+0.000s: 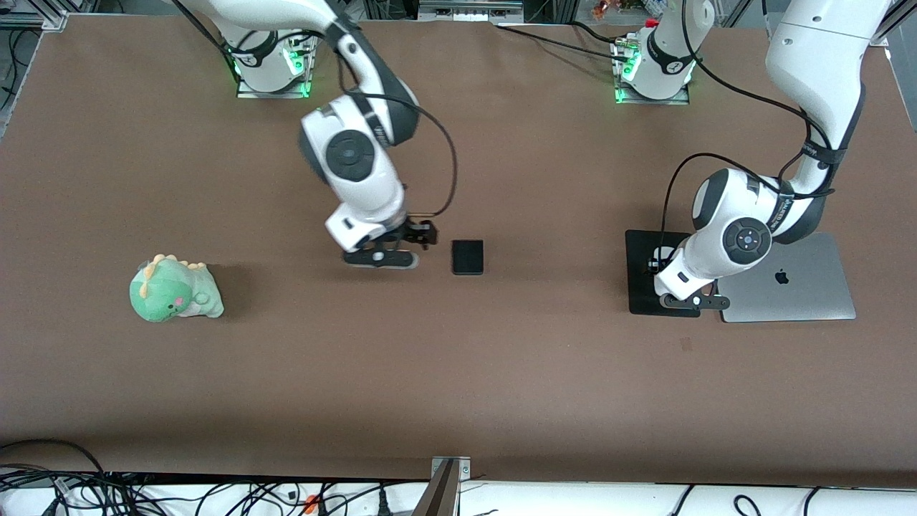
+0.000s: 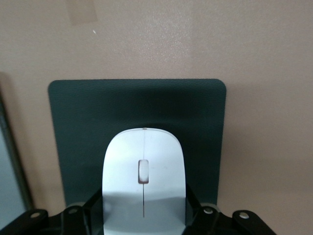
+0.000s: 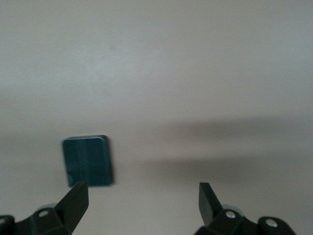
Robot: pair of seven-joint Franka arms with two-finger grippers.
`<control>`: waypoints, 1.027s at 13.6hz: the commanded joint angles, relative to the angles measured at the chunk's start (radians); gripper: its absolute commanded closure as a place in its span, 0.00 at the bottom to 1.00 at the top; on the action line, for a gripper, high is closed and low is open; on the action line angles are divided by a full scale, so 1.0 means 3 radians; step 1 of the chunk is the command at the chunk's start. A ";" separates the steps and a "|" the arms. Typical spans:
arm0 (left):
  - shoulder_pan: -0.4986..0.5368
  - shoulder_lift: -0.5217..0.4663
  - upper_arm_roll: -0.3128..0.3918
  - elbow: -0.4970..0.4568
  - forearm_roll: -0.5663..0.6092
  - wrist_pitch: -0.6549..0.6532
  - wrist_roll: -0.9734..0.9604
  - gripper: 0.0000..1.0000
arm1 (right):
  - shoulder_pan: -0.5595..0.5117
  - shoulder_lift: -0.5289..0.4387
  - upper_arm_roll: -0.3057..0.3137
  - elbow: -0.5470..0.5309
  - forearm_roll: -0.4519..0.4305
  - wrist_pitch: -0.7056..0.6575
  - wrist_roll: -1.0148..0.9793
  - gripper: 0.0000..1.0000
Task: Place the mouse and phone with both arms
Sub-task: 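Set the mouse on the pad while the right gripper grasps the phone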
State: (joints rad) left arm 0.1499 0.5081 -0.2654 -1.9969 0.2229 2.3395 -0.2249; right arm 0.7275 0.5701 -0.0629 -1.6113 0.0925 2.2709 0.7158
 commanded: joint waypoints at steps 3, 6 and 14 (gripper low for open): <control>0.0104 0.0070 -0.0031 -0.0145 0.0198 0.0296 0.0029 0.14 | 0.0417 0.0737 -0.0077 0.0298 -0.0149 0.0612 0.0640 0.00; 0.0104 -0.0052 -0.0046 -0.0084 0.0193 0.0027 0.0019 0.00 | 0.0510 0.0952 -0.0077 0.0487 -0.0303 0.0617 0.0896 0.00; 0.0068 -0.0364 -0.0459 0.1745 0.0136 -0.2636 0.0069 0.00 | 0.0566 0.1121 -0.0082 0.0682 -0.0313 0.0617 0.1035 0.00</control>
State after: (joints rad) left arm 0.1687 0.3759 -0.3684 -1.6214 0.2568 1.6972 -0.2248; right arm 0.8777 0.8640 -0.0768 -1.4638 0.0201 2.4655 0.9900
